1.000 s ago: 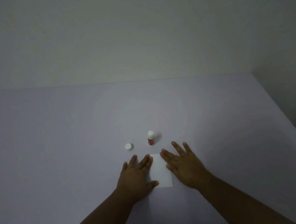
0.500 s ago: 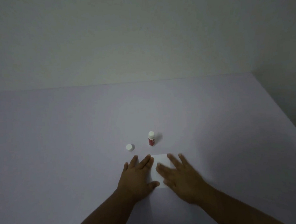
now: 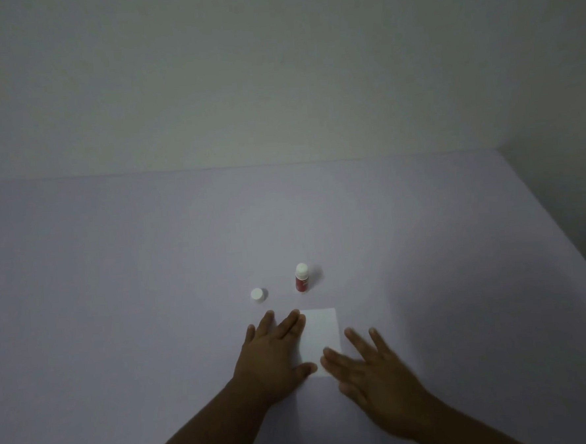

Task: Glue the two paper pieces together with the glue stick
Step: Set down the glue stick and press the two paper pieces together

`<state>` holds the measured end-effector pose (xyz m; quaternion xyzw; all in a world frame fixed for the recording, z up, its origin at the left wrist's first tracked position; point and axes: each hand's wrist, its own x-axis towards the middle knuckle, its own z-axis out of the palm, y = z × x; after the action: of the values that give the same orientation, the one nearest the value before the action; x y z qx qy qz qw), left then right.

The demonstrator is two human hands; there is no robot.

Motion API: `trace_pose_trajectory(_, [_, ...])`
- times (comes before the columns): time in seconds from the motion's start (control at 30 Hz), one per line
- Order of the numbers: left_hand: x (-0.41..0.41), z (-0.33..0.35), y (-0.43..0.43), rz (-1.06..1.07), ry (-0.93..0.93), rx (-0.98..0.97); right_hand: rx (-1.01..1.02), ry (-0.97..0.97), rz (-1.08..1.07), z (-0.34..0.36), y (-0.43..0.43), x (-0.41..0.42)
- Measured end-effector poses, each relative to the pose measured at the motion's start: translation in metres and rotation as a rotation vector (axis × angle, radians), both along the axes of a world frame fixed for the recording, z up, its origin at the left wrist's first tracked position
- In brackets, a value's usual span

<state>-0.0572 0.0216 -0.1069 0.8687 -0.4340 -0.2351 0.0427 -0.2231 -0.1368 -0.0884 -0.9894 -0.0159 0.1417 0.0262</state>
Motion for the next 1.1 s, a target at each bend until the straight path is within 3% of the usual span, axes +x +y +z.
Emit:
trace_pose_trajectory(0.23, [-0.001,0.001,-0.001,-0.003,0.001,0.005,-0.048,-0.033,-0.197,0.007,-0.033,0.057])
trace_pose_trajectory(0.43, [0.000,0.000,-0.001,0.003,-0.002,-0.002,0.010,0.024,0.013,-0.003,-0.005,-0.007])
trace_pose_trajectory(0.63, [0.000,0.000,-0.001,-0.003,-0.003,-0.001,-0.049,-0.036,-0.200,0.001,-0.037,0.054])
trace_pose_trajectory(0.73, [0.000,-0.001,0.000,0.001,-0.002,-0.008,-0.057,-0.032,-0.141,-0.002,-0.020,0.037])
trace_pose_trajectory(0.87, [0.001,0.000,0.000,0.005,0.002,-0.012,-0.026,-0.136,-0.049,-0.007,-0.008,0.000])
trace_pose_trajectory(1.1, [0.009,0.017,-0.010,0.014,0.066,0.003,0.150,-0.195,-0.243,0.006,-0.006,0.021])
